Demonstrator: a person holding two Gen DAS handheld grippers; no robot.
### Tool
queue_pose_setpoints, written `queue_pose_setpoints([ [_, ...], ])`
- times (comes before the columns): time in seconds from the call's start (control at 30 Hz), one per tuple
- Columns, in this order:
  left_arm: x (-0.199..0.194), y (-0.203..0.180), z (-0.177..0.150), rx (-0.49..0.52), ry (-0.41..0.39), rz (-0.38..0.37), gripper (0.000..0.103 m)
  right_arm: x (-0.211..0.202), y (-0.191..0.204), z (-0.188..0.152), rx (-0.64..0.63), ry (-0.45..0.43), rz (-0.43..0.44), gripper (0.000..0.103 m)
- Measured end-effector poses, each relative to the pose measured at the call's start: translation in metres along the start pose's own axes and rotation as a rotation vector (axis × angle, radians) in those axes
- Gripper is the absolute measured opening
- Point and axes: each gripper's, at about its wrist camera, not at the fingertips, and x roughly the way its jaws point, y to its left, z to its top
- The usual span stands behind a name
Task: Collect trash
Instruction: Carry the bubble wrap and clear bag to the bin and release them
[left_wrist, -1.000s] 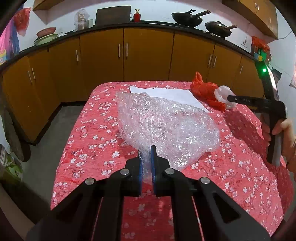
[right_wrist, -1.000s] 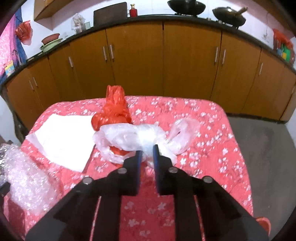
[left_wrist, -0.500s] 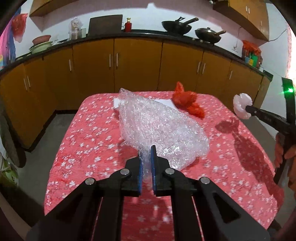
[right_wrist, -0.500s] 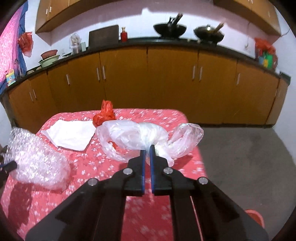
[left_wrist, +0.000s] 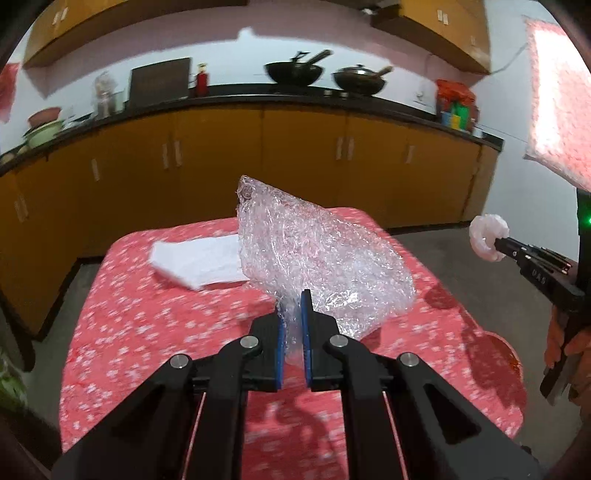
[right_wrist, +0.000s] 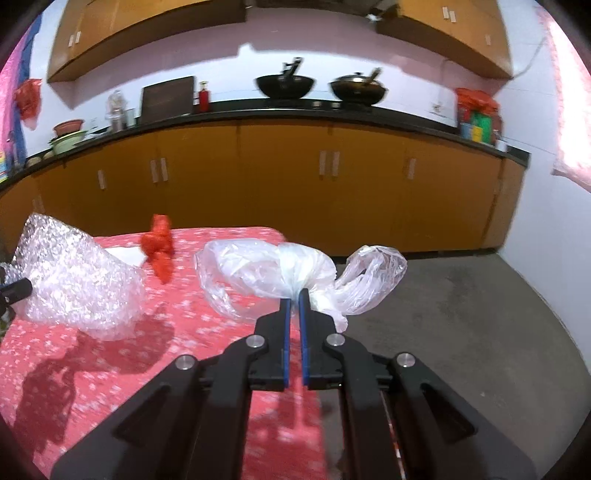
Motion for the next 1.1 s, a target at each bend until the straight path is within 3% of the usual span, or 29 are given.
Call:
queue_pose_setpoints([
  [0.4,0.040,-0.125,0.000,0.088,0.023,-0.167,0.007,-0.038,-0.110,-0.039,0.102,-0.004,-0.185,0.006],
  [0.63,0.062,-0.201,-0.015,0.135,0.072,-0.265,0.007,-0.053,-0.169,-0.081,0.173,0.039,-0.283,0.006],
  [1.1,0.098,-0.318,-0.052,0.241,0.174,-0.327,0.007,-0.045,-0.239,-0.151,0.284,0.136,-0.373,0.006],
])
